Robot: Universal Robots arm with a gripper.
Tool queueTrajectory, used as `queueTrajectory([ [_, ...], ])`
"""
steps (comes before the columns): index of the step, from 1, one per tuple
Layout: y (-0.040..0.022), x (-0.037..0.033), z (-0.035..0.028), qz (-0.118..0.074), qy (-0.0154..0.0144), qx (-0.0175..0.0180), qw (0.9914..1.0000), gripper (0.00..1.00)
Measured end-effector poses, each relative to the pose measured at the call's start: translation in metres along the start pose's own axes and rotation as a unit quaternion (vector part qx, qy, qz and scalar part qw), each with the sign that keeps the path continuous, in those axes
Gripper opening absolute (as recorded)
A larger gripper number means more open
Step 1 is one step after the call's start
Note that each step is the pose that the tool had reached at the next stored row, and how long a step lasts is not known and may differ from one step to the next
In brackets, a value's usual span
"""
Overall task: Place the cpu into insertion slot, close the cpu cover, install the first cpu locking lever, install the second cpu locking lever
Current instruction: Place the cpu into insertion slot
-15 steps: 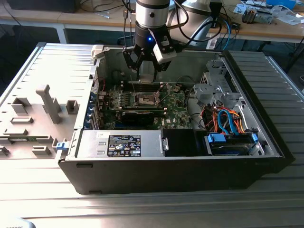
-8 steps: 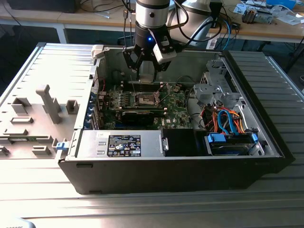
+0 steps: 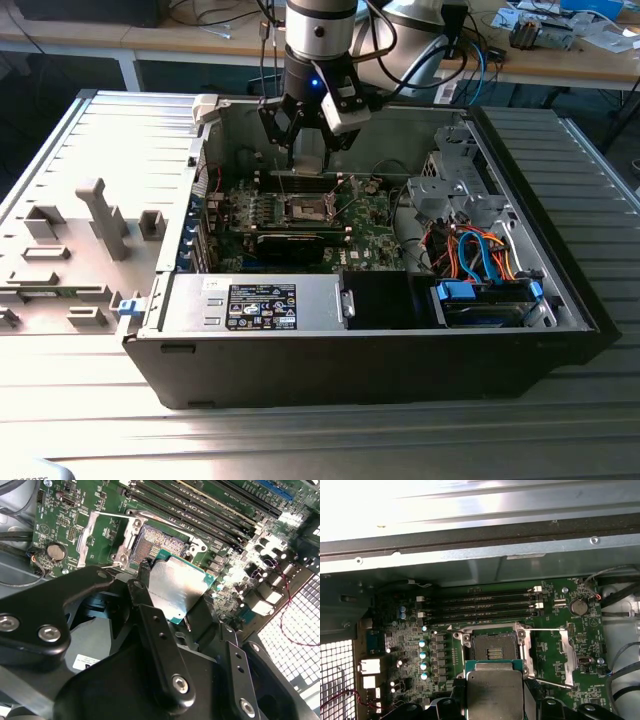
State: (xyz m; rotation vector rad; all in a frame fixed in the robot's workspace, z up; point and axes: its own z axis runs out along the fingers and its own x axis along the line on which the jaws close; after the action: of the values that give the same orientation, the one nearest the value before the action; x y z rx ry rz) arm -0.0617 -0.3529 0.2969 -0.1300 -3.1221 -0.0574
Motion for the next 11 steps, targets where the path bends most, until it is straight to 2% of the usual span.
queueTrajectory([
  [11, 0.0000, 0.0000, 0.0004, 0.016, -0.0006, -0.0001, 0.99986, 0.55],
])
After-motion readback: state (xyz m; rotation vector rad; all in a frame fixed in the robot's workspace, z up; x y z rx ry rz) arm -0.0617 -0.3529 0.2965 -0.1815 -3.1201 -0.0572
